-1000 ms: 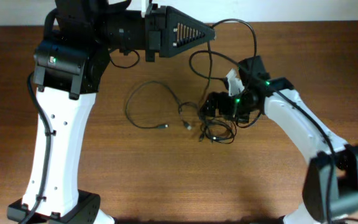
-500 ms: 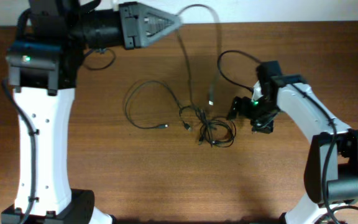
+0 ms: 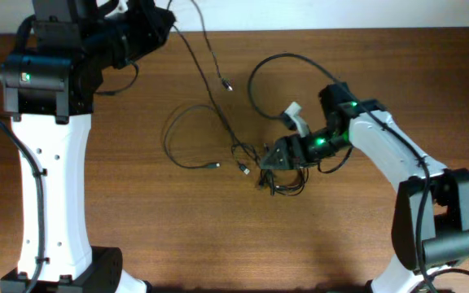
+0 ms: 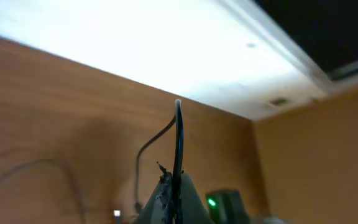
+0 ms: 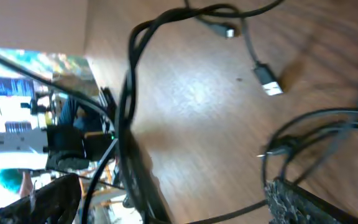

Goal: Untangle cables

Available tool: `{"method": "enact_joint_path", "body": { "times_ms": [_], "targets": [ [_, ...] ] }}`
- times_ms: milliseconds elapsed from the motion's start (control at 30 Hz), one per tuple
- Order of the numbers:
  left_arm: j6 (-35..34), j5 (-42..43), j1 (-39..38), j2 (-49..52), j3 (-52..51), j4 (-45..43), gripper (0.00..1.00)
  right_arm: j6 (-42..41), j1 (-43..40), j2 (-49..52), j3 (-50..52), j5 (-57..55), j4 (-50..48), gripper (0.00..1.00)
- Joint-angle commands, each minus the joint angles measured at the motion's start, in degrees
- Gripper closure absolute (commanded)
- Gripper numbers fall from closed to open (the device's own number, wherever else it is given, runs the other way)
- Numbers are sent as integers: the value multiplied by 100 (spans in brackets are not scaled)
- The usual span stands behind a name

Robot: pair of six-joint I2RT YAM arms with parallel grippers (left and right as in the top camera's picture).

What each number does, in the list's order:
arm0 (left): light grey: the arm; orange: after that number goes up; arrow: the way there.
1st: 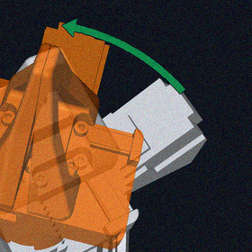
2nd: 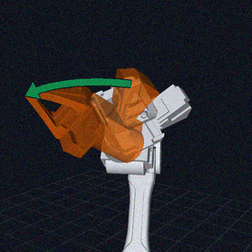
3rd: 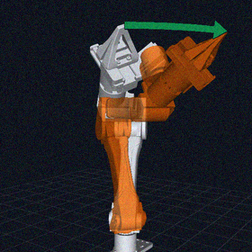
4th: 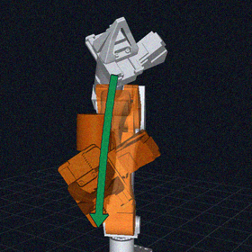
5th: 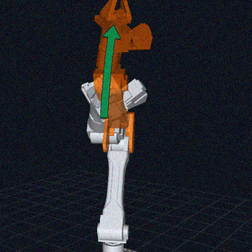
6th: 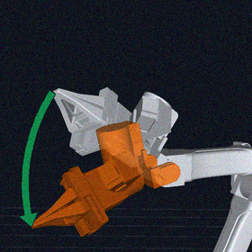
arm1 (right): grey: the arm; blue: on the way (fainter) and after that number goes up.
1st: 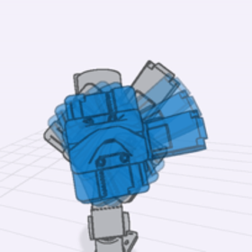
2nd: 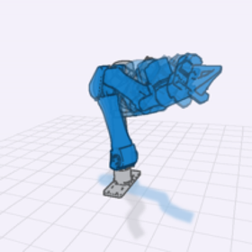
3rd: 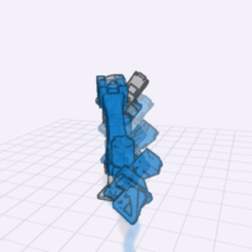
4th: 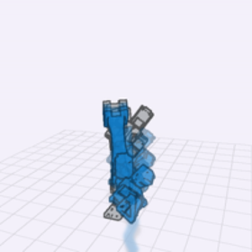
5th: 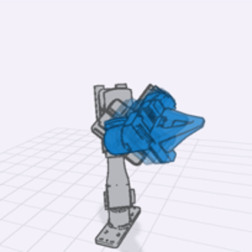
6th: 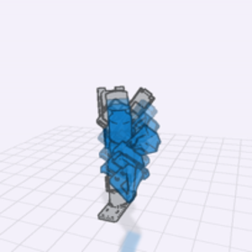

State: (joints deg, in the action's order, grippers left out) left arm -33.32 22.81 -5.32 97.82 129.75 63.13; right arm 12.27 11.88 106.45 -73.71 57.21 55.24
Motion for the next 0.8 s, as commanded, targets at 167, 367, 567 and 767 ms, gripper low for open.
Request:
{"method": "enact_joint_path", "body": {
  "times_ms": [167,367,567,767],
  "targets": [
    [-61,-2889,13,-116,59,656,100,258,289,-2,-44,214,-17,3],
    [-114,-3359,13,-28,59,903,100,249,376,0,-44,-87,-13,9],
    [-227,-3178,13,-11,59,975,100,-101,927,0,-44,-586,-374,12],
    [-225,-2874,13,-11,59,1038,100,-1493,1311,0,-44,-1309,-1266,13]
  ]
}}
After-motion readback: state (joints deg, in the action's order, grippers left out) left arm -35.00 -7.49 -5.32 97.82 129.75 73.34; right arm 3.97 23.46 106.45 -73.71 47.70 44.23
